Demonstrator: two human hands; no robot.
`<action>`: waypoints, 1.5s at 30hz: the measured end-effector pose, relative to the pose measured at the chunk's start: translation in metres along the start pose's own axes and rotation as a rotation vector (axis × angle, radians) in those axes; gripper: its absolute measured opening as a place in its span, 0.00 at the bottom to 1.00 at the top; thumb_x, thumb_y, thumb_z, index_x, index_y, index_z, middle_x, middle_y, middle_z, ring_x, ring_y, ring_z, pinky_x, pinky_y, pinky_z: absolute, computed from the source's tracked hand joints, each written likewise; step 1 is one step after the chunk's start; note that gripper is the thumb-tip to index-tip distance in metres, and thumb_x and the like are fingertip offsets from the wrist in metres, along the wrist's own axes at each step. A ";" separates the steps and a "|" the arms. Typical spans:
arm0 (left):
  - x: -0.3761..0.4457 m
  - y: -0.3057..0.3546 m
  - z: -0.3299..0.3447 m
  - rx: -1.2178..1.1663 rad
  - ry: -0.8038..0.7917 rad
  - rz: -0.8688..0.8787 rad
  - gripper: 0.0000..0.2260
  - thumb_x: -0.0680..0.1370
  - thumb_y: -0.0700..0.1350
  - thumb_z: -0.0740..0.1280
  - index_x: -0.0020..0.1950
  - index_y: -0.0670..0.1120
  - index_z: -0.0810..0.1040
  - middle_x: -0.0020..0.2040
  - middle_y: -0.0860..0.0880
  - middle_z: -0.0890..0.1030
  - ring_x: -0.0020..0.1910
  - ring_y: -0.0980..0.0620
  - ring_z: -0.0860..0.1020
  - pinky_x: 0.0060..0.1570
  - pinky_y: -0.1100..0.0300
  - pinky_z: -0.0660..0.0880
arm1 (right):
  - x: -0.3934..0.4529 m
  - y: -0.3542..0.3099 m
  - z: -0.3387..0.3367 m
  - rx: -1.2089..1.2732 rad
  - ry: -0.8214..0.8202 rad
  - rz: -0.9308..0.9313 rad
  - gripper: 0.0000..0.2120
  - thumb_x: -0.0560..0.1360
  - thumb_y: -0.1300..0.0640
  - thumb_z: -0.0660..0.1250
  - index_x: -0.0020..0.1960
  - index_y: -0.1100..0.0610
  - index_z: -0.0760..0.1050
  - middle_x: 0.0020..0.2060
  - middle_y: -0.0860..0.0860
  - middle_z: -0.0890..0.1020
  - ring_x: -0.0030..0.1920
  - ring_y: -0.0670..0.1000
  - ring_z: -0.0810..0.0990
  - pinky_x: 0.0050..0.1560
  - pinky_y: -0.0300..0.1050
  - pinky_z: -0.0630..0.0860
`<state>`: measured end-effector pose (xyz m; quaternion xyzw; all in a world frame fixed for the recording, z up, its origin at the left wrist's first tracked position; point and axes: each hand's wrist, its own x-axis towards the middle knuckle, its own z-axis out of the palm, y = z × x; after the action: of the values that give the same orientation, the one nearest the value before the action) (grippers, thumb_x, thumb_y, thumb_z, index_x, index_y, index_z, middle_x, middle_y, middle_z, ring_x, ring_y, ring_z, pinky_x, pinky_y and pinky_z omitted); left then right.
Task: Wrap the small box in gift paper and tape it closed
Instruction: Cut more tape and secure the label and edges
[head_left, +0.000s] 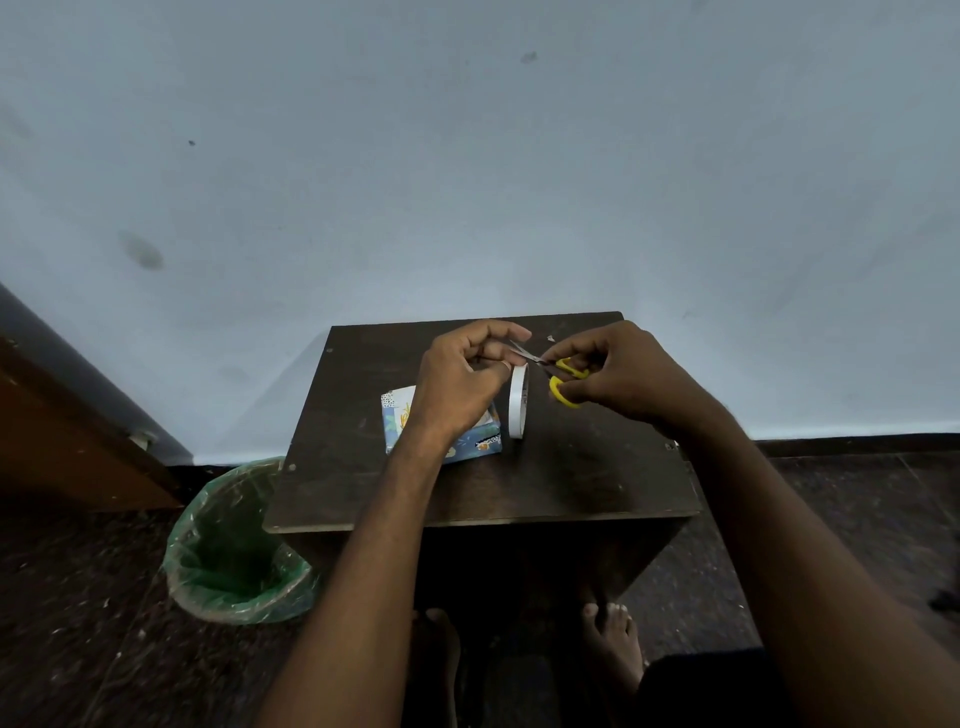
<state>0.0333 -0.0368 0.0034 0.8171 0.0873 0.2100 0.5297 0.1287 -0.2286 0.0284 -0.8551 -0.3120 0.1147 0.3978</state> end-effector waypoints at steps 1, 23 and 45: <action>0.001 0.000 0.000 -0.001 0.000 0.001 0.20 0.76 0.29 0.67 0.58 0.49 0.87 0.43 0.52 0.89 0.50 0.55 0.87 0.50 0.56 0.81 | 0.000 0.000 0.000 -0.017 0.013 -0.006 0.16 0.68 0.63 0.78 0.52 0.46 0.88 0.39 0.57 0.86 0.38 0.48 0.78 0.43 0.43 0.75; 0.001 -0.003 0.001 -0.049 0.067 -0.090 0.24 0.77 0.35 0.75 0.71 0.50 0.79 0.44 0.52 0.88 0.39 0.60 0.81 0.42 0.67 0.77 | 0.000 0.008 0.032 -0.521 0.083 0.190 0.13 0.71 0.53 0.76 0.56 0.47 0.86 0.50 0.52 0.85 0.52 0.57 0.84 0.46 0.45 0.76; 0.001 0.003 0.004 -0.367 0.043 -0.037 0.28 0.77 0.33 0.77 0.74 0.45 0.75 0.46 0.43 0.89 0.44 0.52 0.87 0.51 0.59 0.82 | 0.010 -0.004 0.054 -0.053 0.308 -0.092 0.11 0.74 0.61 0.73 0.50 0.49 0.89 0.31 0.50 0.84 0.32 0.48 0.77 0.37 0.43 0.68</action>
<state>0.0352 -0.0411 0.0049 0.7002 0.0741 0.2302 0.6717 0.1111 -0.1875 -0.0031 -0.8576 -0.2890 -0.0442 0.4231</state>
